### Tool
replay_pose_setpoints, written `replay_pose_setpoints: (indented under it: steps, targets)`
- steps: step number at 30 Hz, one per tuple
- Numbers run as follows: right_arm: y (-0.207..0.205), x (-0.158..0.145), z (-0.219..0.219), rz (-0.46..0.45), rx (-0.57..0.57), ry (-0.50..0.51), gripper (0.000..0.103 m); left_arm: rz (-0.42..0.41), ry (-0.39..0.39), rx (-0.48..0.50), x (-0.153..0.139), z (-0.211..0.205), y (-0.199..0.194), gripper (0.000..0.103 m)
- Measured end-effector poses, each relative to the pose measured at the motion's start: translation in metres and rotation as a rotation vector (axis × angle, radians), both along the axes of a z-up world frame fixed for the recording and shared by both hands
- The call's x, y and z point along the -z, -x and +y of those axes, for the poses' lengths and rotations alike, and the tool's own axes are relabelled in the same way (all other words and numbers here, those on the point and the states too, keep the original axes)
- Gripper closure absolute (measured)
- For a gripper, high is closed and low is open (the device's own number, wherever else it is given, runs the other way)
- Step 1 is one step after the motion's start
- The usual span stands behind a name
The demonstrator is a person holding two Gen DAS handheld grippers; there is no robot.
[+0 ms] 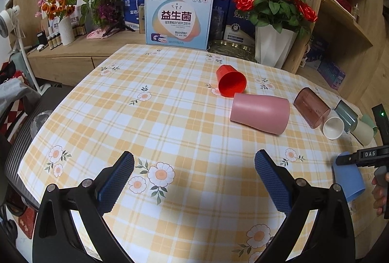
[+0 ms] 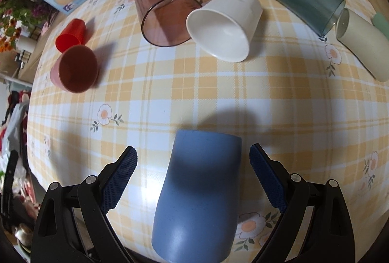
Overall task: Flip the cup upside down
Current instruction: 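Rotate the blue cup in the right tool so its base faces up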
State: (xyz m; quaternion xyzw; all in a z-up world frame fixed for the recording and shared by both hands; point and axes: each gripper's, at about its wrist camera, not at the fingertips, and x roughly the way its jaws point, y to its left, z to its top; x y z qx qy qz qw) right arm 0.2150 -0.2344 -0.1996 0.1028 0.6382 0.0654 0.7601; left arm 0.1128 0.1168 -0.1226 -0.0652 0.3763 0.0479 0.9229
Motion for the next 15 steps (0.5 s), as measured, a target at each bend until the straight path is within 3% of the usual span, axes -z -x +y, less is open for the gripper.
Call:
replay_pose_setpoints:
  steps: [14, 15]
  targets:
    - [-0.0052, 0.0075, 0.0045, 0.017, -0.014, 0.039, 0.013, 0.020, 0.010, -0.027, 0.0055, 0.0067, -0.0021, 0.006]
    - [-0.0052, 0.0076, 0.0045, 0.016, -0.016, 0.040, 0.025, 0.020, 0.009, -0.027, 0.0057, 0.0065, -0.0021, 0.006]
